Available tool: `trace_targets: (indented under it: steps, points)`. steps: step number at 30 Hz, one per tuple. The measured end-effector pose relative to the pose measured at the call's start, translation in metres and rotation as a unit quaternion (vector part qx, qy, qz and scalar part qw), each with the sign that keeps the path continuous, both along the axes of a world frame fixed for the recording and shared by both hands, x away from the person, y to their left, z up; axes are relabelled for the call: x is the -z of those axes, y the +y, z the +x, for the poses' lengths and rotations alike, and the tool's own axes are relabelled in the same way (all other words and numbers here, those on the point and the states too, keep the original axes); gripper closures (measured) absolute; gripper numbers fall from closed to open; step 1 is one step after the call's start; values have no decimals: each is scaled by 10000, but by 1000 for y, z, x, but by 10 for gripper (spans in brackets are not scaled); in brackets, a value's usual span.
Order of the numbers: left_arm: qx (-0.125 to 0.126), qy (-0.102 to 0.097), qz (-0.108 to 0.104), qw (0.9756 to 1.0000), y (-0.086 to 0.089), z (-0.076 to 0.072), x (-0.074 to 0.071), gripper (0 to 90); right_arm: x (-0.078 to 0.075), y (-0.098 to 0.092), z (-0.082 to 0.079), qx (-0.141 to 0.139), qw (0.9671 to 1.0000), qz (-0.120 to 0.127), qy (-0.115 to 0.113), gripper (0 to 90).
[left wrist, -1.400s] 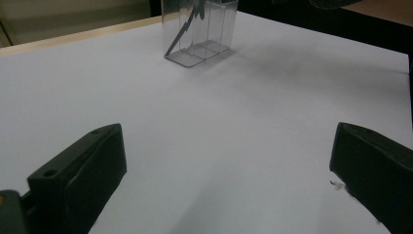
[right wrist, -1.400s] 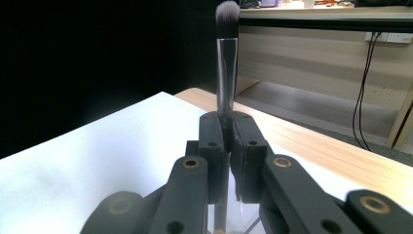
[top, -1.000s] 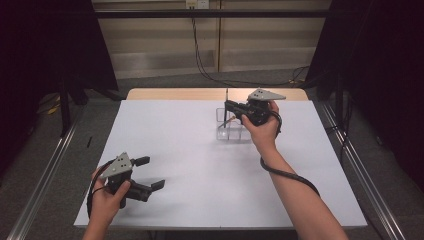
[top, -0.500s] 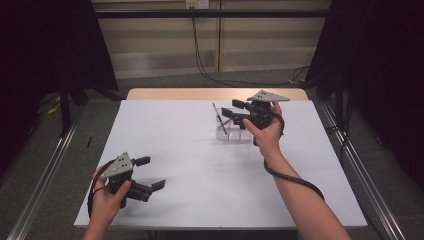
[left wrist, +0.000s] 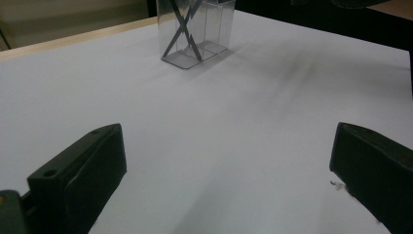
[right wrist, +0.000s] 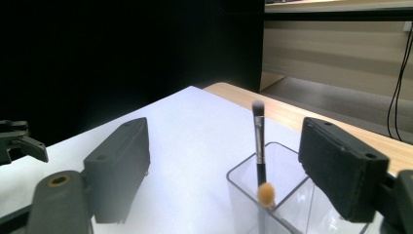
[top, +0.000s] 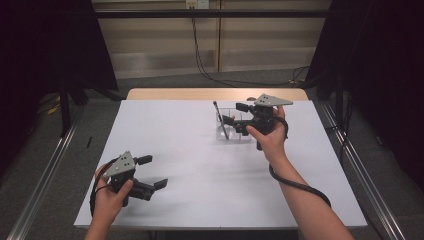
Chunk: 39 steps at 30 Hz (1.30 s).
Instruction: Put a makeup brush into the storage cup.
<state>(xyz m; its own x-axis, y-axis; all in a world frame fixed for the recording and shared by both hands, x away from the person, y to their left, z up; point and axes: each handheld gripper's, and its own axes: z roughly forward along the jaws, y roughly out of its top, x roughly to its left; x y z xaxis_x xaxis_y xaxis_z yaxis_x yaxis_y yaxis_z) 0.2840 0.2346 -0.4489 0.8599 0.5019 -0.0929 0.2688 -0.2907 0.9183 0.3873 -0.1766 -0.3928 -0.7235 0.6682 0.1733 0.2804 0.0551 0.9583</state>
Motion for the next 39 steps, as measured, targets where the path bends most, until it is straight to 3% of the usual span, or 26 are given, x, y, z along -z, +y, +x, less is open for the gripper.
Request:
trace_targets:
  steps: [18, 29, 39]
  points:
    - [-106, -17, -42, 9999, 2, -4, -1, 0, -1, -2, -17, -161, 9998, -93, -87, 78]
    - [-67, -6, -52, 10000, 3, -3, -1, 0, 1, -6, -26, -284, 9993, -209, -129, 49]
    - [-122, -20, -82, 9999, 3, -4, -1, 0, 3, -16, -36, -391, 9989, -156, -187, 42]
